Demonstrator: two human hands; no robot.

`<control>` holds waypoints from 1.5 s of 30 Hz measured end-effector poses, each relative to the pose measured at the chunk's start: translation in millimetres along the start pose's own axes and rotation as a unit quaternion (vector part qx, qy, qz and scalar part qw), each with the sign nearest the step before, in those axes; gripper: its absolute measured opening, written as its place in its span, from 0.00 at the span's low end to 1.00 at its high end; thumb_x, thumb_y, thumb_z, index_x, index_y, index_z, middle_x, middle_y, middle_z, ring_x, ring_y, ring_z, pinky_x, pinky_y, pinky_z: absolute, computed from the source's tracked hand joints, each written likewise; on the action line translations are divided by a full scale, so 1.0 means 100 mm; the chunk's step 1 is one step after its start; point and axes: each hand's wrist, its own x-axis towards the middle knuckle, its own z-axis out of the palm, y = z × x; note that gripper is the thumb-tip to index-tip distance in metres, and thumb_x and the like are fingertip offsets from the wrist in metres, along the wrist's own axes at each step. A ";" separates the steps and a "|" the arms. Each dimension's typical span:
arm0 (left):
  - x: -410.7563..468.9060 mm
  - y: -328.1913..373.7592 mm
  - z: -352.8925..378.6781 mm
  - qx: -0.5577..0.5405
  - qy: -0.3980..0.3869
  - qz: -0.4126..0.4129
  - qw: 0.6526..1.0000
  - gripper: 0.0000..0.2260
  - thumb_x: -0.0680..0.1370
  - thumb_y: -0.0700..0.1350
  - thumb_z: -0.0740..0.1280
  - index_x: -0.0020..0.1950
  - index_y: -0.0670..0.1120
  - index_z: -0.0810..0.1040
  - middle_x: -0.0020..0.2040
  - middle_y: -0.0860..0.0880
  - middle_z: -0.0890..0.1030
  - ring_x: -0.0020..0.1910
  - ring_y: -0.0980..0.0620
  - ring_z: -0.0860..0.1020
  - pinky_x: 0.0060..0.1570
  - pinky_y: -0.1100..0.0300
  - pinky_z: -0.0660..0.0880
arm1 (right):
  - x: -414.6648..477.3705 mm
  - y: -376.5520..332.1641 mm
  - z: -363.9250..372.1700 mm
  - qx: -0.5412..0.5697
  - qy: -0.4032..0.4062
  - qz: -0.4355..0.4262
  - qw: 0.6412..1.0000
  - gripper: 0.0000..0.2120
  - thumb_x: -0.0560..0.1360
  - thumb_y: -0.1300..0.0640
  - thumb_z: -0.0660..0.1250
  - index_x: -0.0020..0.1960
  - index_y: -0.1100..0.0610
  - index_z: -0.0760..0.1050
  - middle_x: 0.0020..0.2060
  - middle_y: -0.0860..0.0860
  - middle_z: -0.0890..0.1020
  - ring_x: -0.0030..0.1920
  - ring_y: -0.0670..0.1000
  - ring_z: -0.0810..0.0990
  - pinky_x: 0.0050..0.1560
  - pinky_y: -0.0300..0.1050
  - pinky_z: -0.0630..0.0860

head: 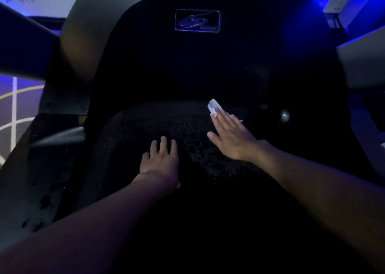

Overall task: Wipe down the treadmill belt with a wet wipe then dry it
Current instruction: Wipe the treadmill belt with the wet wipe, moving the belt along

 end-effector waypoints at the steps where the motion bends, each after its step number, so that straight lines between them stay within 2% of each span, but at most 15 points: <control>1: 0.00 -0.01 0.00 0.007 0.002 -0.008 1.000 0.53 0.72 0.53 0.74 0.79 0.48 0.35 0.78 0.42 0.35 0.77 0.38 0.39 0.73 0.37 0.52 | 0.01 -0.11 0.01 0.011 -0.002 0.002 1.000 0.35 0.82 0.36 0.37 0.78 0.56 0.30 0.76 0.51 0.28 0.75 0.47 0.26 0.77 0.51 0.31; 4: 0.00 0.00 0.00 -0.019 -0.013 -0.062 0.998 0.52 0.72 0.54 0.74 0.77 0.57 0.33 0.76 0.38 0.32 0.75 0.31 0.37 0.70 0.29 0.50 | -0.10 -0.37 0.16 -0.026 -0.006 -0.094 0.995 0.36 0.82 0.36 0.38 0.79 0.56 0.31 0.77 0.51 0.29 0.75 0.46 0.26 0.77 0.51 0.32; 6: -0.02 -0.06 0.04 -0.056 -0.012 -0.065 0.996 0.53 0.72 0.54 0.74 0.78 0.57 0.33 0.77 0.38 0.32 0.76 0.31 0.38 0.71 0.31 0.52 | -0.10 -0.33 0.15 -0.045 -0.011 -0.129 0.991 0.35 0.82 0.37 0.38 0.79 0.56 0.31 0.77 0.50 0.29 0.75 0.45 0.26 0.78 0.50 0.34; 10: -0.04 -0.19 0.04 -0.088 0.007 -0.056 0.995 0.55 0.70 0.56 0.76 0.79 0.43 0.38 0.79 0.43 0.35 0.77 0.37 0.39 0.73 0.37 0.52 | 0.09 -0.41 0.07 0.011 0.014 -0.037 0.999 0.35 0.82 0.38 0.38 0.79 0.57 0.32 0.77 0.52 0.30 0.76 0.47 0.27 0.77 0.50 0.31; 13: -0.04 -0.28 0.03 -0.054 0.030 -0.044 0.997 0.52 0.69 0.56 0.76 0.80 0.47 0.43 0.80 0.47 0.39 0.78 0.39 0.44 0.73 0.41 0.54 | 0.03 -0.59 0.18 -0.011 0.009 -0.085 0.996 0.35 0.82 0.37 0.39 0.79 0.58 0.31 0.77 0.52 0.29 0.76 0.47 0.26 0.77 0.50 0.31; 15: -0.03 -0.31 0.05 -0.042 0.040 -0.053 0.997 0.50 0.69 0.55 0.76 0.79 0.51 0.45 0.80 0.46 0.40 0.78 0.38 0.45 0.73 0.37 0.54 | 0.00 -0.51 0.14 -0.032 -0.004 -0.129 0.991 0.35 0.83 0.37 0.39 0.79 0.56 0.31 0.78 0.51 0.30 0.76 0.45 0.27 0.77 0.48 0.30; 19: -0.06 -0.31 0.06 -0.097 0.004 -0.107 0.989 0.50 0.71 0.54 0.75 0.78 0.59 0.41 0.77 0.36 0.35 0.76 0.30 0.40 0.71 0.31 0.50 | 0.19 -0.46 0.05 0.013 0.019 -0.023 0.999 0.35 0.83 0.38 0.38 0.79 0.58 0.32 0.77 0.53 0.30 0.76 0.47 0.27 0.76 0.50 0.30; 24: -0.07 -0.38 0.09 -0.119 0.030 -0.110 0.986 0.56 0.69 0.56 0.76 0.79 0.42 0.39 0.78 0.38 0.38 0.77 0.33 0.41 0.74 0.38 0.52 | 0.15 -0.64 0.16 -0.038 0.012 -0.150 0.988 0.35 0.82 0.36 0.39 0.80 0.56 0.33 0.78 0.52 0.31 0.76 0.46 0.27 0.78 0.51 0.33; 26: -0.07 -0.38 0.11 -0.115 0.029 -0.111 0.987 0.56 0.69 0.58 0.76 0.78 0.39 0.39 0.78 0.39 0.37 0.77 0.34 0.41 0.75 0.40 0.51 | 0.25 -0.56 0.07 -0.020 0.015 -0.095 0.995 0.35 0.83 0.38 0.39 0.80 0.56 0.33 0.78 0.52 0.32 0.77 0.47 0.29 0.77 0.50 0.32; 28: -0.07 -0.38 0.12 -0.105 0.029 -0.114 0.987 0.56 0.69 0.58 0.75 0.78 0.39 0.39 0.78 0.39 0.37 0.77 0.35 0.41 0.75 0.40 0.51 | 0.32 -0.65 0.05 0.004 0.022 -0.037 0.999 0.35 0.82 0.38 0.39 0.79 0.58 0.31 0.77 0.53 0.30 0.76 0.48 0.27 0.77 0.51 0.31; 33: -0.07 -0.38 0.13 -0.090 0.021 -0.112 0.989 0.55 0.70 0.58 0.74 0.78 0.38 0.38 0.78 0.38 0.36 0.77 0.34 0.40 0.74 0.39 0.52 | 0.26 -0.76 0.14 -0.049 0.021 -0.179 0.982 0.35 0.82 0.37 0.40 0.80 0.57 0.34 0.78 0.53 0.32 0.77 0.47 0.29 0.78 0.51 0.33; 36: -0.07 -0.39 0.12 -0.086 0.025 -0.104 0.991 0.56 0.70 0.60 0.74 0.78 0.38 0.38 0.78 0.38 0.37 0.77 0.34 0.41 0.75 0.41 0.51 | 0.37 -0.76 0.06 -0.010 0.035 -0.061 0.997 0.35 0.83 0.38 0.39 0.79 0.58 0.33 0.78 0.53 0.32 0.77 0.48 0.28 0.77 0.50 0.31; 37: -0.07 -0.41 0.13 -0.087 0.029 -0.098 0.991 0.56 0.70 0.61 0.74 0.78 0.39 0.38 0.78 0.38 0.37 0.77 0.34 0.41 0.75 0.43 0.51 | 0.37 -0.85 0.07 -0.007 0.037 -0.064 0.997 0.35 0.83 0.38 0.39 0.79 0.58 0.32 0.78 0.54 0.31 0.77 0.49 0.28 0.77 0.51 0.31; 41: -0.10 -0.63 0.18 -0.097 0.015 -0.046 0.994 0.58 0.68 0.59 0.76 0.78 0.40 0.35 0.78 0.41 0.33 0.77 0.39 0.37 0.77 0.48 0.50 | 0.33 -0.98 0.14 -0.057 0.028 -0.197 0.978 0.36 0.83 0.38 0.42 0.81 0.57 0.36 0.79 0.53 0.34 0.77 0.48 0.30 0.77 0.50 0.31; 45: -0.20 -0.88 0.21 -0.075 0.021 -0.030 0.996 0.58 0.68 0.56 0.77 0.78 0.41 0.35 0.77 0.43 0.30 0.78 0.45 0.38 0.76 0.51 0.52 | 0.50 -1.00 0.05 -0.014 0.051 -0.050 0.997 0.36 0.82 0.37 0.39 0.79 0.59 0.33 0.78 0.55 0.32 0.77 0.50 0.28 0.77 0.52 0.32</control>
